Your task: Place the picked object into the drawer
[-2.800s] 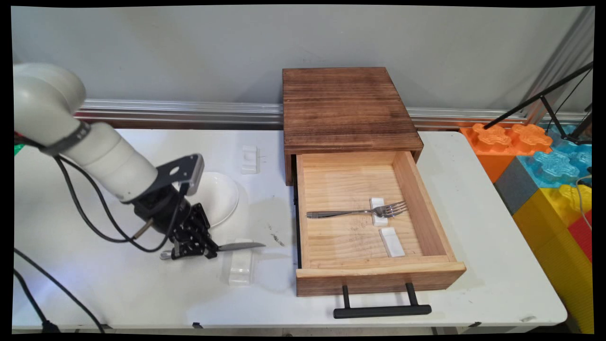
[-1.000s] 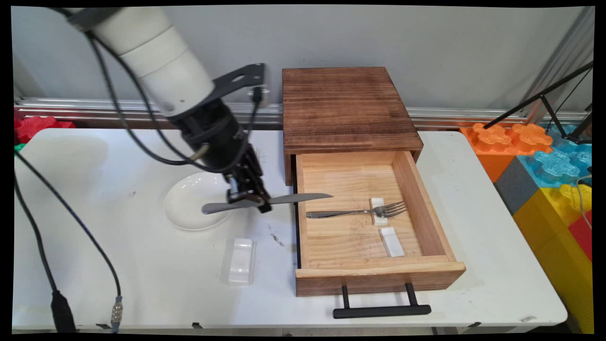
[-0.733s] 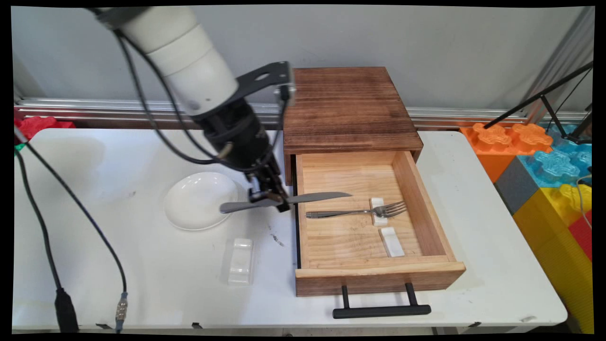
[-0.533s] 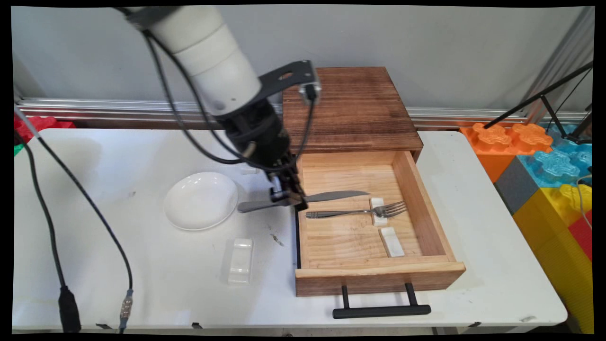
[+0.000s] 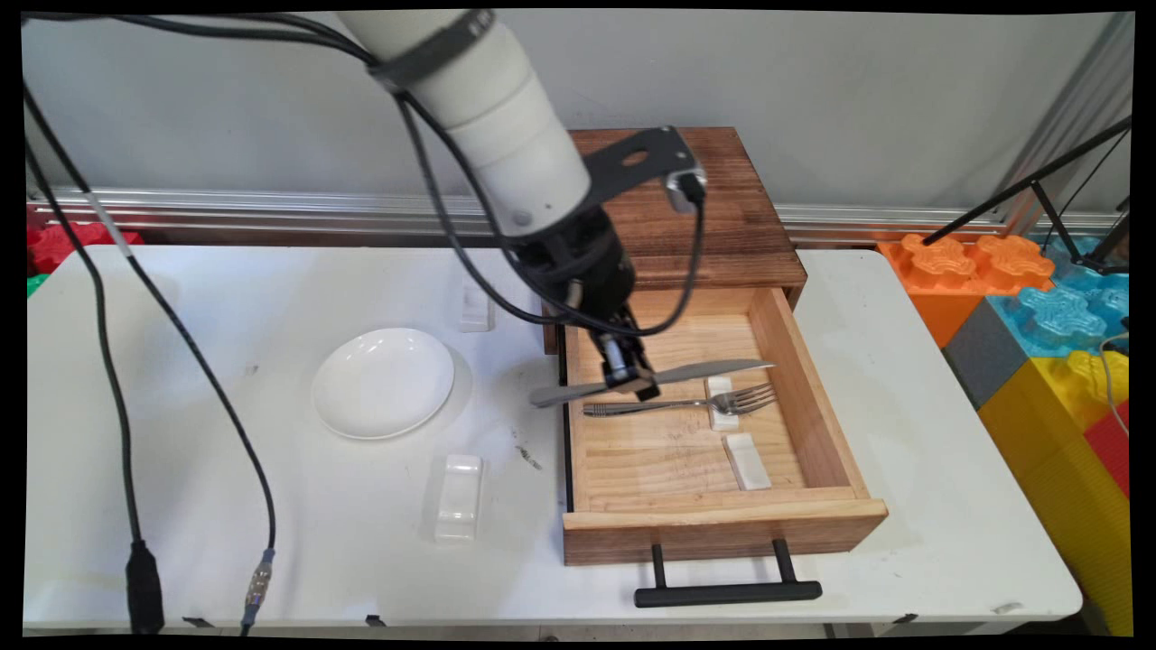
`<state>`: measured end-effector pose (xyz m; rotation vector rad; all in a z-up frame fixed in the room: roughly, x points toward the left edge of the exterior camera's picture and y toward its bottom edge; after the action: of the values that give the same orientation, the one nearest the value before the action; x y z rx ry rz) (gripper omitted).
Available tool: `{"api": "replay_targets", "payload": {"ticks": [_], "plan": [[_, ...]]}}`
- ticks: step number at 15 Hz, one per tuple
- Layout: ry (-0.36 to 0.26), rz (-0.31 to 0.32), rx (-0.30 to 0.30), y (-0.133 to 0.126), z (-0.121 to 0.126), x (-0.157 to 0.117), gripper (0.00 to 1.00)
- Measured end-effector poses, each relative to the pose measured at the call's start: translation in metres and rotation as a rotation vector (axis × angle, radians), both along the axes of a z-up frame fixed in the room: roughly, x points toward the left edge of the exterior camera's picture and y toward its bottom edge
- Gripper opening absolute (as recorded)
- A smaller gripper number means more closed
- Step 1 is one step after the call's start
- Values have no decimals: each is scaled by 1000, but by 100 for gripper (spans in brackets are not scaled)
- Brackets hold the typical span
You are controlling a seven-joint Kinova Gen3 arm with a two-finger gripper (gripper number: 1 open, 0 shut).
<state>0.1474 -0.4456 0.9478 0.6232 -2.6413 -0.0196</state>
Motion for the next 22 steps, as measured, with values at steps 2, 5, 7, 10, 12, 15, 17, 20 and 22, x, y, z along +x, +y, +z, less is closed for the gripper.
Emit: {"api": "replay_targets", "payload": {"ticks": [2, 5, 7, 10, 12, 15, 17, 20, 22], "plan": [[11, 4, -3, -4, -6, -8, 0], [28, 7, -7, -9, -17, -21, 0], [40, 9, -9, -12, -26, -29, 0], [52, 7, -12, -15, -39, -37, 0], [57, 3, -15, -16, -52, -42, 0], [60, 0, -15, -17, -67, -46, 0], [60, -3, -15, -17, -80, -49, 0], [61, -3, -14, -18, -94, -51, 0], [61, -1, -13, -19, -105, -53, 0]]}}
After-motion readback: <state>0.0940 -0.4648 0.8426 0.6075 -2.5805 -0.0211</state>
